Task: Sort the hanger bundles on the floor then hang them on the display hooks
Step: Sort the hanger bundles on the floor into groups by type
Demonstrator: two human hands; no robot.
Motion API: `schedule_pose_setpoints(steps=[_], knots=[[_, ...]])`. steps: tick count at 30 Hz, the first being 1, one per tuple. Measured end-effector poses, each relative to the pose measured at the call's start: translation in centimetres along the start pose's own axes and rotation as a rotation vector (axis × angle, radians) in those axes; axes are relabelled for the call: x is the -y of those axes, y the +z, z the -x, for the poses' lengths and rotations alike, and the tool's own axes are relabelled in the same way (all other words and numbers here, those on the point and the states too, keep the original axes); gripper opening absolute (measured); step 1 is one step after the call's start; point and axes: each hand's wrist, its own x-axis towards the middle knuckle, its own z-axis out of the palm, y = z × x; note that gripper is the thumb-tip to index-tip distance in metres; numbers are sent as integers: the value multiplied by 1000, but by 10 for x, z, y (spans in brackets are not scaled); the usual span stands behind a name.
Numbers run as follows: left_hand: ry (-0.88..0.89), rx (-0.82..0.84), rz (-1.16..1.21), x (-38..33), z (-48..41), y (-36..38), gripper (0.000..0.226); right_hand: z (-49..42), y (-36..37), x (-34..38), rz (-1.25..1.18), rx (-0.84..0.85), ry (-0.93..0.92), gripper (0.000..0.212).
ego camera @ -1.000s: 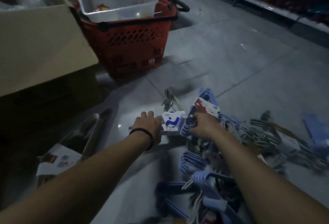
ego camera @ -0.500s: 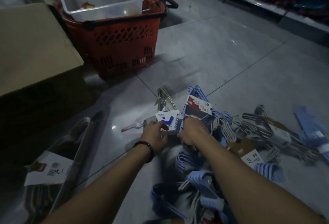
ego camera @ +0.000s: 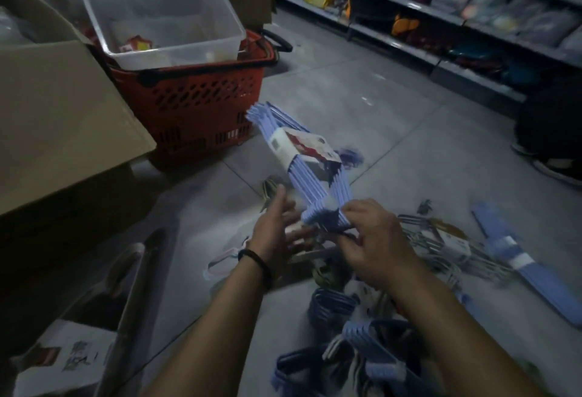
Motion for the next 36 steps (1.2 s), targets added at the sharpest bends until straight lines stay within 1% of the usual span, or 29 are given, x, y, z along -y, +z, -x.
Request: schedule_pose_setpoints(steps=[2, 5, 6, 7, 9, 10, 11, 12, 13, 14, 15, 17, 18, 20, 21, 22, 23, 24, 25, 26, 27, 29, 30, 34, 36], knots=[[85, 36, 123, -14, 0, 14, 71, 18, -18, 7, 86, -26, -98, 9], [170, 42, 155, -32, 8, 34, 89, 51, -42, 27, 175, -1, -170, 3], [168, 28, 147, -36, 13, 41, 89, 61, -48, 33, 206, 12, -181, 2], [154, 15, 126, -37, 19, 48, 83, 71, -53, 38, 235, 18, -188, 5], [105, 48, 67, -34, 35, 61, 59, 87, -64, 45, 236, 12, -214, 8], [98, 81, 30, -32, 46, 66, 46, 95, -69, 50, 175, -17, -203, 11], [103, 101, -8, -30, 54, 68, 37, 102, -73, 53, 75, -66, -160, 20], [111, 121, -33, -29, 61, 69, 32, 109, -74, 54, -36, -143, -100, 35], [119, 147, -47, -30, 65, 69, 30, 116, -72, 55, -125, -243, -53, 50], [119, 171, -43, -30, 71, 69, 29, 124, -68, 55, -190, -334, -27, 58], [116, 185, -34, -30, 79, 68, 28, 133, -62, 54, -265, -383, -7, 62], [119, 169, -50, -26, 98, 71, 28, 152, -51, 49, -476, -403, 63, 72], [122, 148, -67, -21, 109, 74, 31, 161, -49, 45, -585, -389, 96, 79], [126, 116, -54, -12, 130, 77, 29, 169, -51, 29, -700, -316, 91, 93], [122, 106, -18, -9, 139, 79, 25, 170, -54, 18, -726, -249, 82, 98], [121, 94, 24, -5, 147, 79, 21, 167, -57, 9, -805, -153, 89, 101], [130, 71, 57, -1, 153, 77, 18, 164, -60, 2, -950, -23, 106, 103], [146, 39, 62, 3, 160, 74, 16, 162, -61, -3, -1159, 98, 141, 104], [165, 3, 53, 8, 169, 70, 15, 161, -60, -4, -1368, 177, 226, 100], [187, -41, 37, 13, 178, 64, 15, 162, -57, -5, -1533, 197, 319, 89], [203, -90, 17, 17, 189, 57, 15, 162, -52, -4, -1618, 174, 397, 78], [217, -151, -50, 23, 216, 41, 20, 164, -39, 0, -1621, 142, 503, 59], [213, -158, -102, 26, 232, 31, 25, 164, -31, 4, -1635, 159, 526, 52], [162, -106, -319, 39, 291, -8, 49, 159, -19, 32, -1739, 176, 589, 60], [129, -116, -392, 47, 310, -19, 51, 161, -22, 45, -1721, 198, 595, 53]])
